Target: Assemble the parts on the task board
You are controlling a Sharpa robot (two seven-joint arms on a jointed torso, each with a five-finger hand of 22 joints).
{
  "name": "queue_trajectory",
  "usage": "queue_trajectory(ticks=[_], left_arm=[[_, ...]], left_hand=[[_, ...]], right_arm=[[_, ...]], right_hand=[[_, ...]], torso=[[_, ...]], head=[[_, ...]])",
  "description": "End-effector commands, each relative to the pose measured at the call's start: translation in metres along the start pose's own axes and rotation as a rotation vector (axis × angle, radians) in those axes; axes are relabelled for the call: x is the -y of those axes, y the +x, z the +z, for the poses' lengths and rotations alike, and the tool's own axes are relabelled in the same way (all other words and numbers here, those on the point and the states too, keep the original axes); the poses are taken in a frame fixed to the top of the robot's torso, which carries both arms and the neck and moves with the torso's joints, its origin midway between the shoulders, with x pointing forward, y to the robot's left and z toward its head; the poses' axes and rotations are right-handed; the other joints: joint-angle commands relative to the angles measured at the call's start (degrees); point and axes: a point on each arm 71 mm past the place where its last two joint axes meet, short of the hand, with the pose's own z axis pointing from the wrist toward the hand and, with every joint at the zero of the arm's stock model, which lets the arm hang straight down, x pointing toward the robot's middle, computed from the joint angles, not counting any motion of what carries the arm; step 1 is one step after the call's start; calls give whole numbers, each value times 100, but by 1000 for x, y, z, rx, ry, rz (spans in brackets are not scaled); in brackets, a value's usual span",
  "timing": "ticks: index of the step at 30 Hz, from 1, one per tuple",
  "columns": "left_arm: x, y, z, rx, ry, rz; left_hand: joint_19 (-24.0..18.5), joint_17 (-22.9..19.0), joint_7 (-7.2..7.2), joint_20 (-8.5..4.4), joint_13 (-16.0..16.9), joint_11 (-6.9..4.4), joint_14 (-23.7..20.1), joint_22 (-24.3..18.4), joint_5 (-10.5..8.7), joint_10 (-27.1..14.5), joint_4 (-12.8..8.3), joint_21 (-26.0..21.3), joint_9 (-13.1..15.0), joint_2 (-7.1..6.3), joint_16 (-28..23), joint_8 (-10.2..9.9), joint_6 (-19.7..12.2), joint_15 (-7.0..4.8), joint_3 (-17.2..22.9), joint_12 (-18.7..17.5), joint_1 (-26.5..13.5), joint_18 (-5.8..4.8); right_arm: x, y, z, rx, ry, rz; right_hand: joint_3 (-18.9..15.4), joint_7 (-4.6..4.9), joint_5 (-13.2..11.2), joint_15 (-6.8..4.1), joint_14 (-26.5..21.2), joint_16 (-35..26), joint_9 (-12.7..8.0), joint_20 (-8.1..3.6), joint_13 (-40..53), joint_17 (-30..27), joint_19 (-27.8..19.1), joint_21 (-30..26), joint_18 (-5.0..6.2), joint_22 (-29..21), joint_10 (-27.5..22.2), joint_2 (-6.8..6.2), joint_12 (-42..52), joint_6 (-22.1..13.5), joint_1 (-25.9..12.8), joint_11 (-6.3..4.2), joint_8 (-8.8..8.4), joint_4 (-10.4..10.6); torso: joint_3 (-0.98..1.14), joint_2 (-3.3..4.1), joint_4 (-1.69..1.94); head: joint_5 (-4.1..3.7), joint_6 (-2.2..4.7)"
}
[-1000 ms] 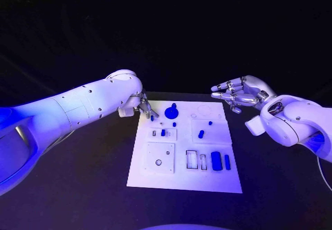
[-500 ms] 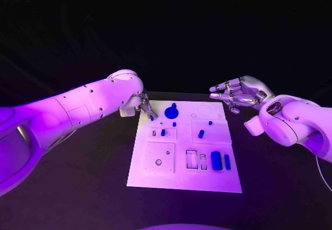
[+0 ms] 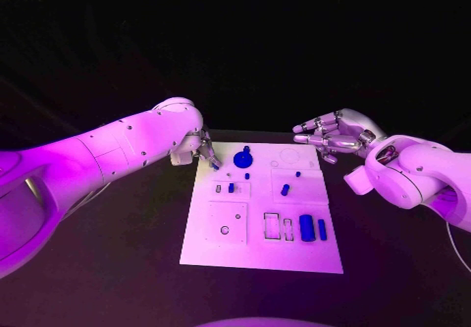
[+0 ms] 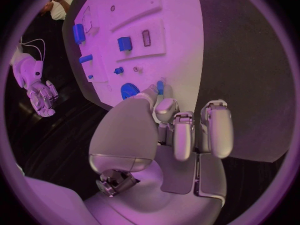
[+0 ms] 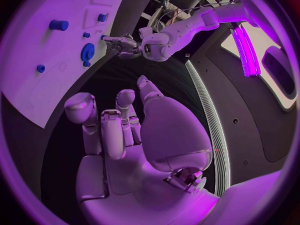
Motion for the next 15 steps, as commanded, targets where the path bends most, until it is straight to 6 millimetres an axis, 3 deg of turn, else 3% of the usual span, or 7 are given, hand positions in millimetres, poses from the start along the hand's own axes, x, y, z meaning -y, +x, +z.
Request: queue_trajectory(ticks=[1,3,7,9,10,15], left_arm=[[2,2,0,-16,27,-43],[2,2,0,-16,36,-61],[1,1,-2,10,60,-126],[0,0,-4,33,74,-161],[-1,0,-5,41,82,-176],[-3,3,-12,58,124,-220]], left_hand=[[260,1508,-9,-3,-11,-6,612,839,125,17,-541,-17,101,-266,14,136,-50,12,1112,-35,-153,9],[268,1508,6,2,-13,5,612,862,196,41,-668,-3,167,-471,14,244,-75,8,1603,-32,-370,6],[289,1508,-18,4,29,-10,612,908,410,93,-844,42,230,-611,14,355,-74,3,1992,14,-577,-7],[317,1508,-38,-11,90,-26,612,957,946,154,-924,103,271,-733,14,432,-39,-12,2123,78,-720,-23],[332,1508,-49,-16,109,-35,612,982,1096,181,-967,133,288,-770,14,464,-28,-23,2174,102,-779,-31],[356,1508,-64,-32,119,-56,612,1027,1260,221,-1069,188,314,-819,14,521,-10,-35,2276,121,-909,-45]], right_arm=[[-2,7,0,-59,-10,9],[-2,8,0,-65,-10,11],[-2,10,-1,-81,-11,14],[-3,11,-2,-92,-14,14],[-3,12,-2,-97,-16,13],[-4,15,-3,-114,-20,13]], right_hand=[[-24,-13,39,8,329,-20,-3,18,-9,377,-41,-27,95,-5,-43,62,-36,-45,-13,-11,-29,-1],[-25,-13,48,8,327,-25,-3,19,-19,370,-47,-34,97,-17,-50,66,-44,-46,-10,-11,-29,-1],[-25,-13,54,8,326,-27,-3,19,-20,368,-49,-37,98,-21,-51,67,-44,-47,-6,-11,-29,-3],[-26,-12,64,9,326,-25,-2,20,-25,371,-48,-37,97,-19,-54,69,-47,-48,1,-11,-27,-6],[-26,-12,64,9,326,-25,-2,20,-25,371,-48,-37,97,-19,-54,69,-47,-48,1,-11,-27,-6],[-25,-12,73,9,323,-33,-1,21,-38,360,-53,-44,99,-28,-62,71,-58,-47,11,-11,-26,-11]], torso=[[4,-6,-5],[2,-11,0],[3,-12,9],[5,-15,9],[6,-14,7],[4,-15,16]], head=[[6,-8],[12,-15],[8,-15],[11,-10],[18,-6],[18,1]])
